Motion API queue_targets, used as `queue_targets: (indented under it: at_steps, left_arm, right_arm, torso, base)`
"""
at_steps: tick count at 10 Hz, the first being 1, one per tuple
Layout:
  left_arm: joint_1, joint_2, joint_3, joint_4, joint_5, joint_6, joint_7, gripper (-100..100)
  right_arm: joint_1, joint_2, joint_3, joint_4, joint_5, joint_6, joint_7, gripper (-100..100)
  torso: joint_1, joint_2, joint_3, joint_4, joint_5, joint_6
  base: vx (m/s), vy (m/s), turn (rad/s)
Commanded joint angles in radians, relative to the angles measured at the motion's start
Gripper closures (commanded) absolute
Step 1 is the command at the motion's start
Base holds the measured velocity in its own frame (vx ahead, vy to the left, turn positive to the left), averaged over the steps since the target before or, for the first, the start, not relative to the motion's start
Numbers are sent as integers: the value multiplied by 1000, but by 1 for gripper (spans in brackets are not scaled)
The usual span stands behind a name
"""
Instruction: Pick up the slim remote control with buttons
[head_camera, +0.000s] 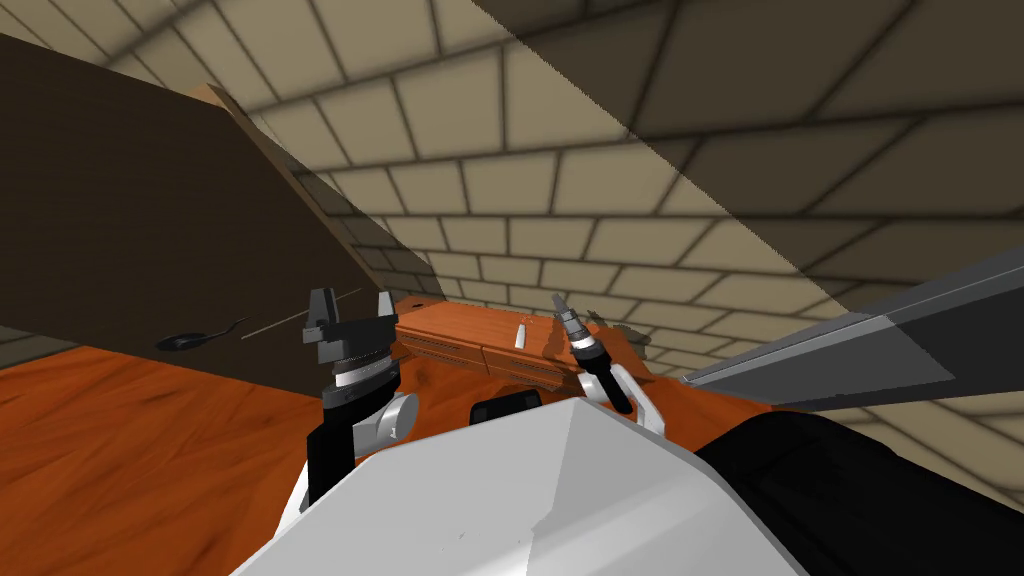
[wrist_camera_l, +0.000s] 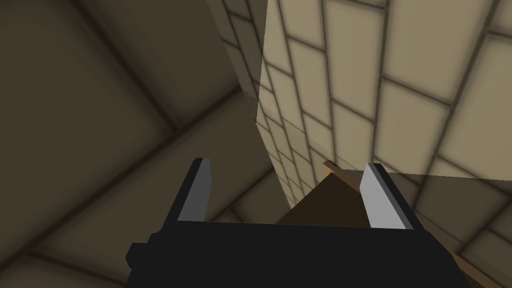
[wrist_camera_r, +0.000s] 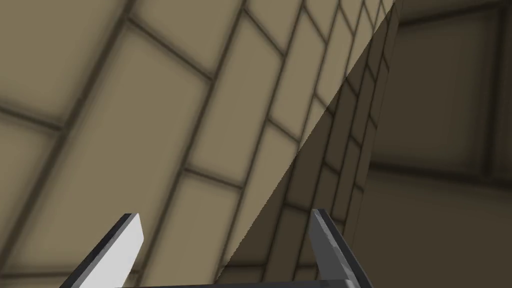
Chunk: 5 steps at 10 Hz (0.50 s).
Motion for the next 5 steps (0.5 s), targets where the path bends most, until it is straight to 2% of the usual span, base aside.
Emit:
queue_targets:
  at_steps: [1,2,3,4,5]
  left_arm:
    - [0,0,0,0,0,0,0,0]
    - [0,0,0,0,0,0,0,0]
    - [0,0,0,0,0,0,0,0]
    - [0,0,0,0,0,0,0,0]
    - [0,0,0,0,0,0,0,0]
  right_arm:
    - [0,-14,4,11,32,5,-2,-100]
    - [4,-42,13,39,69,8,-3,-100]
    - [4,-42,13,39,82,8,-3,-100]
    - [7,-71,22,69,119,11,-3,-100]
    - [7,-71,22,69,135,11,-3,-100]
  torso:
    - [0,0,0,0,0,0]
    - [1,-1,0,0,0,0]
    - [1,0,0,0,0,0]
    - [1,-1,0,0,0,0]
    - [1,0,0,0,0,0]
  base:
    - [-27,-35,48]
    - [-32,-30,104]
    - [-30,-27,58]
    - [-35,-30,121]
    - [-29,-29,67]
